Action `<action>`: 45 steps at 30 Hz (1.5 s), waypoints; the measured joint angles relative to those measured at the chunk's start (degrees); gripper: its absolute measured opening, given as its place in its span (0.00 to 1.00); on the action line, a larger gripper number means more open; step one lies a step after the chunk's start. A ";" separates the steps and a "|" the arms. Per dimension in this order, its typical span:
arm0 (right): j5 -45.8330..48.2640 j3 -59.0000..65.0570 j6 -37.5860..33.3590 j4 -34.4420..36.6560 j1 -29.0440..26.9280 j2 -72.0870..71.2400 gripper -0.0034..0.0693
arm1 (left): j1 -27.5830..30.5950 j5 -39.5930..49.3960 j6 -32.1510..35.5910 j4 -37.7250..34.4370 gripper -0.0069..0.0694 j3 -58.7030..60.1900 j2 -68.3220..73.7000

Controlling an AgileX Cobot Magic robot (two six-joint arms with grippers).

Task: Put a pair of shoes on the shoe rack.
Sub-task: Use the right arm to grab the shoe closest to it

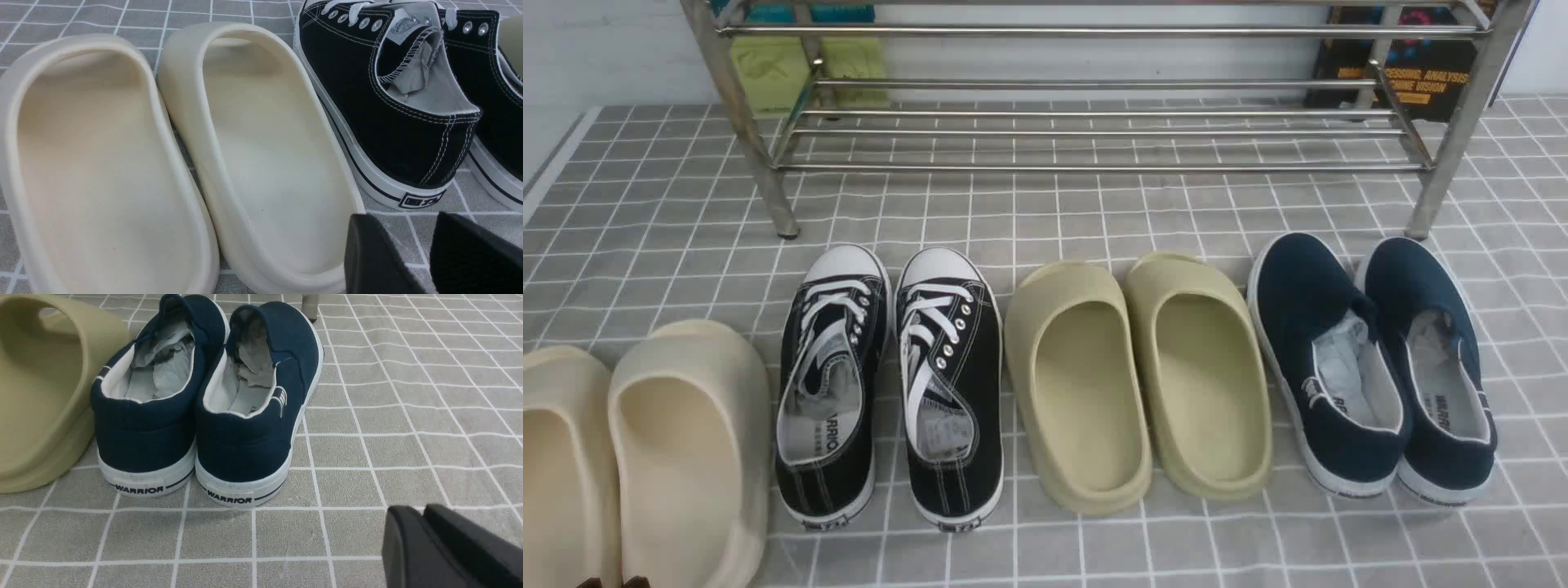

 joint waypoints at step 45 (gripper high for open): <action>0.00 0.00 0.00 0.00 0.00 0.00 0.25 | 0.00 0.00 0.00 0.00 0.40 0.00 0.00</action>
